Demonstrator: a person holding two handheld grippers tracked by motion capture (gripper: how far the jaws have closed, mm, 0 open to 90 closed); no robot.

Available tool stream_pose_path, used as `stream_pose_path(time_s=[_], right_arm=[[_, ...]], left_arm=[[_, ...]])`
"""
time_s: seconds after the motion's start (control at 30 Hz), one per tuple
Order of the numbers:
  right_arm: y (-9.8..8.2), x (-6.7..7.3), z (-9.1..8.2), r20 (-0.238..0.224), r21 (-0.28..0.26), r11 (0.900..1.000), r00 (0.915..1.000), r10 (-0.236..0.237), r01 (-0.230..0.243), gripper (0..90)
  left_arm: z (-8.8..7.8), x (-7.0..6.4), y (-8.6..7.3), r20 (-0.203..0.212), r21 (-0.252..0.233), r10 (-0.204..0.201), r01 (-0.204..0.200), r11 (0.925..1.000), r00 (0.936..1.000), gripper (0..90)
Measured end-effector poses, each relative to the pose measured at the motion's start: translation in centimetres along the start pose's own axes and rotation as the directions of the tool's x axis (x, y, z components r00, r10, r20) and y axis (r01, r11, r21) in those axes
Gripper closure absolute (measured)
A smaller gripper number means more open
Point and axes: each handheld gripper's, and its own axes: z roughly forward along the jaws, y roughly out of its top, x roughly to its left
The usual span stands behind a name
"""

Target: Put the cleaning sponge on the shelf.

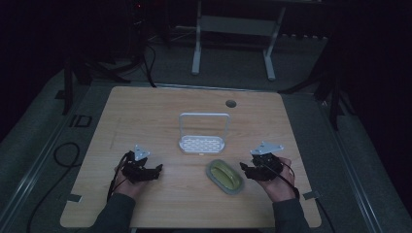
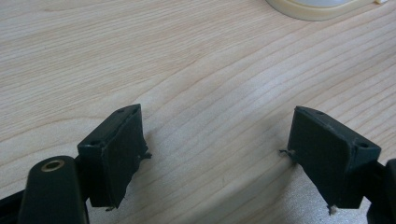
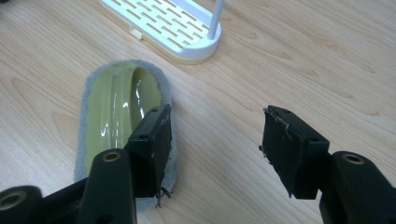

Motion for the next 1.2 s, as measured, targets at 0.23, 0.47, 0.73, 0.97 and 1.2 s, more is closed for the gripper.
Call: stream_pose_path(time_s=[0.23,0.47,0.73,0.97,1.2], right_arm=[[0.3,0.0,0.1,-0.009,0.013,1.000,1.0000,-0.003,0.003,43.2],[0.7,0.1,0.2,-0.021,0.025,1.000,0.9997,-0.013,0.013,44.2],[1.5,0.7,0.5,-0.031,0.034,0.999,0.9990,-0.033,0.034,42.8],[2.1,1.1,0.8,-0.041,0.044,0.998,0.9982,-0.044,0.046,42.8],[2.5,1.3,1.0,-0.055,0.059,0.997,0.9974,-0.047,0.050,42.4]], left_arm=[[0.0,0.0,0.0,0.000,0.000,0.000,0.000,1.0000,1.0000,18.7],[0.0,0.0,0.0,0.000,0.000,0.000,0.000,1.0000,1.0000,18.8],[0.0,0.0,0.0,0.000,0.000,-0.001,0.001,1.0000,1.0000,18.7],[0.0,0.0,0.0,0.000,0.000,-0.001,0.001,1.0000,1.0000,18.7],[0.0,0.0,0.0,0.000,0.000,-0.001,0.001,1.0000,1.0000,18.7]])
